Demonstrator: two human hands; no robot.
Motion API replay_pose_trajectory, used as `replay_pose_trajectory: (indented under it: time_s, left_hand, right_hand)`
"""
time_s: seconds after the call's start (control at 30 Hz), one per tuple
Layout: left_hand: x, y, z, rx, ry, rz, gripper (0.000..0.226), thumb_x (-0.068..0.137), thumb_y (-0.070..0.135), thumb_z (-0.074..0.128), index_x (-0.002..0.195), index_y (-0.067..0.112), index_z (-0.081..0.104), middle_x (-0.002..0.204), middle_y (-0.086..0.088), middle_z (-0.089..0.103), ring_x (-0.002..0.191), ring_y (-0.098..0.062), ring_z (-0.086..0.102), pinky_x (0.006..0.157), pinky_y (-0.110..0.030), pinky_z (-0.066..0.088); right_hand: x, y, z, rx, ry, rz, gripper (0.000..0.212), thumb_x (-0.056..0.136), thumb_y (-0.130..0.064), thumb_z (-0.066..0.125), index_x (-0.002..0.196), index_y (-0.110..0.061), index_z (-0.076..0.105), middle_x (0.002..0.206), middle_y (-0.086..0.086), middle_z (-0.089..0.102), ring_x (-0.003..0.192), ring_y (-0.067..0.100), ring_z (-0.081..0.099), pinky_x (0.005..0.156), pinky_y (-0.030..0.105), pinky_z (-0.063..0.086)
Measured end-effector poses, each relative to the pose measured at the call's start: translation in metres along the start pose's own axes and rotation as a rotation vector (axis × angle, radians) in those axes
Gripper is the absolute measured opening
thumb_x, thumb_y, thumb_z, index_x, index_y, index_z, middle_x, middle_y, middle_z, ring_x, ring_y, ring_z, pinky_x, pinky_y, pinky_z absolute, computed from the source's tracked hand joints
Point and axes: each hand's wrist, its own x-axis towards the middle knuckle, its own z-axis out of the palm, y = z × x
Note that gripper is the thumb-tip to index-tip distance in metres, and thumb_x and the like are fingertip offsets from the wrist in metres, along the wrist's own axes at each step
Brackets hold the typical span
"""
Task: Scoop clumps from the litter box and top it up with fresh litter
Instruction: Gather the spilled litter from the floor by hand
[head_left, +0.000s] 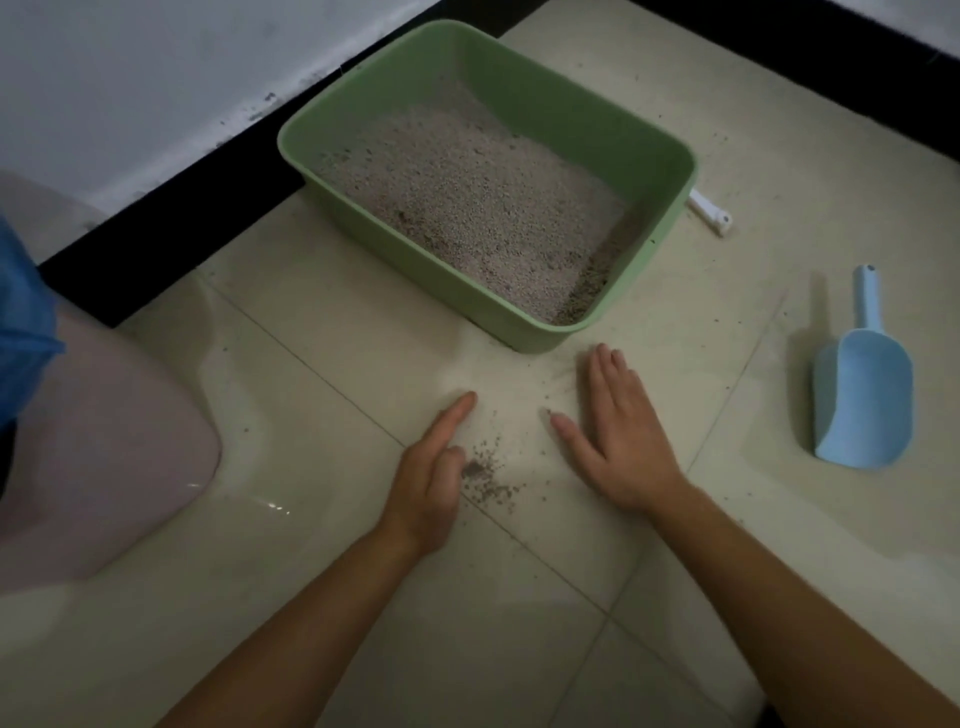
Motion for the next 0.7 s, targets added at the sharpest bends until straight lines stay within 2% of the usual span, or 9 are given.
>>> replay_pose_trajectory:
  time_s: [0.1, 0.23, 0.33, 0.43, 0.53, 0.63, 0.7]
  left_hand:
    - [-0.010, 0.009, -0.003, -0.041, 0.047, 0.009, 0.052, 0.090, 0.022, 0.032, 0.135, 0.008, 0.056, 0.138, 0.007, 0.053, 0.131, 0.004, 0.043, 0.103, -0.007, 0.031]
    - [-0.006, -0.008, -0.049, 0.002, 0.404, -0.040, 0.042, 0.097, 0.005, 0.033, 0.132, 0.005, 0.057, 0.137, -0.001, 0.054, 0.129, -0.003, 0.046, 0.105, -0.005, 0.029]
    - [-0.013, -0.021, -0.080, -0.002, 0.565, -0.192, 0.055, 0.090, 0.021, 0.027, 0.140, 0.011, 0.048, 0.141, 0.003, 0.048, 0.134, -0.007, 0.041, 0.107, -0.006, 0.026]
    - [-0.032, -0.034, -0.090, 0.201, 0.497, -0.237, 0.068, 0.085, 0.029, 0.022, 0.150, 0.013, 0.032, 0.156, 0.002, 0.030, 0.144, -0.010, 0.025, 0.115, -0.018, 0.015]
    - [-0.044, -0.046, -0.080, 0.431, 0.329, -0.143, 0.072, 0.086, 0.034, 0.018, 0.153, 0.006, 0.020, 0.160, -0.006, 0.016, 0.148, -0.013, 0.011, 0.121, -0.027, 0.001]
    - [-0.048, -0.042, -0.056, 0.593, 0.163, -0.025, 0.073, 0.085, 0.029, 0.020, 0.151, -0.003, 0.017, 0.159, -0.014, 0.015, 0.149, -0.019, 0.010, 0.121, -0.027, -0.004]
    - [-0.050, -0.034, -0.035, 0.645, 0.050, 0.064, 0.074, 0.085, 0.027, 0.023, 0.151, -0.004, 0.015, 0.159, -0.015, 0.013, 0.149, -0.021, 0.008, 0.121, -0.029, -0.004]
  right_hand:
    - [0.000, -0.012, 0.001, -0.038, -0.074, -0.047, 0.088, 0.096, -0.071, 0.013, 0.157, -0.012, -0.010, 0.164, 0.008, -0.015, 0.150, 0.016, -0.018, 0.124, 0.041, 0.002]
    - [-0.016, -0.057, 0.018, -0.107, -0.136, -0.262, 0.088, 0.097, -0.070, 0.014, 0.156, -0.010, -0.010, 0.163, 0.010, -0.017, 0.150, 0.019, -0.020, 0.124, 0.041, 0.002]
    - [-0.025, -0.080, 0.032, -0.096, -0.131, -0.340, 0.088, 0.098, -0.068, 0.019, 0.157, -0.008, -0.004, 0.164, 0.011, -0.011, 0.151, 0.019, -0.017, 0.124, 0.041, 0.004]
    - [-0.035, -0.096, 0.037, -0.076, -0.156, -0.464, 0.085, 0.099, -0.066, 0.022, 0.157, -0.009, -0.004, 0.165, 0.009, -0.010, 0.151, 0.017, -0.016, 0.124, 0.041, 0.005]
    - [-0.041, -0.094, 0.031, 0.023, -0.176, -0.531, 0.084, 0.100, -0.061, 0.031, 0.157, -0.010, -0.004, 0.165, 0.008, -0.009, 0.151, 0.015, -0.013, 0.124, 0.039, 0.008]
    - [-0.046, -0.062, 0.019, 0.064, -0.077, -0.350, 0.087, 0.099, -0.063, 0.032, 0.157, -0.010, -0.005, 0.165, 0.009, -0.010, 0.152, 0.017, -0.011, 0.124, 0.041, 0.009]
    - [-0.051, -0.037, 0.012, -0.035, -0.099, -0.228, 0.093, 0.096, -0.072, 0.025, 0.156, -0.010, -0.011, 0.164, 0.009, -0.017, 0.150, 0.017, -0.018, 0.124, 0.042, 0.006]
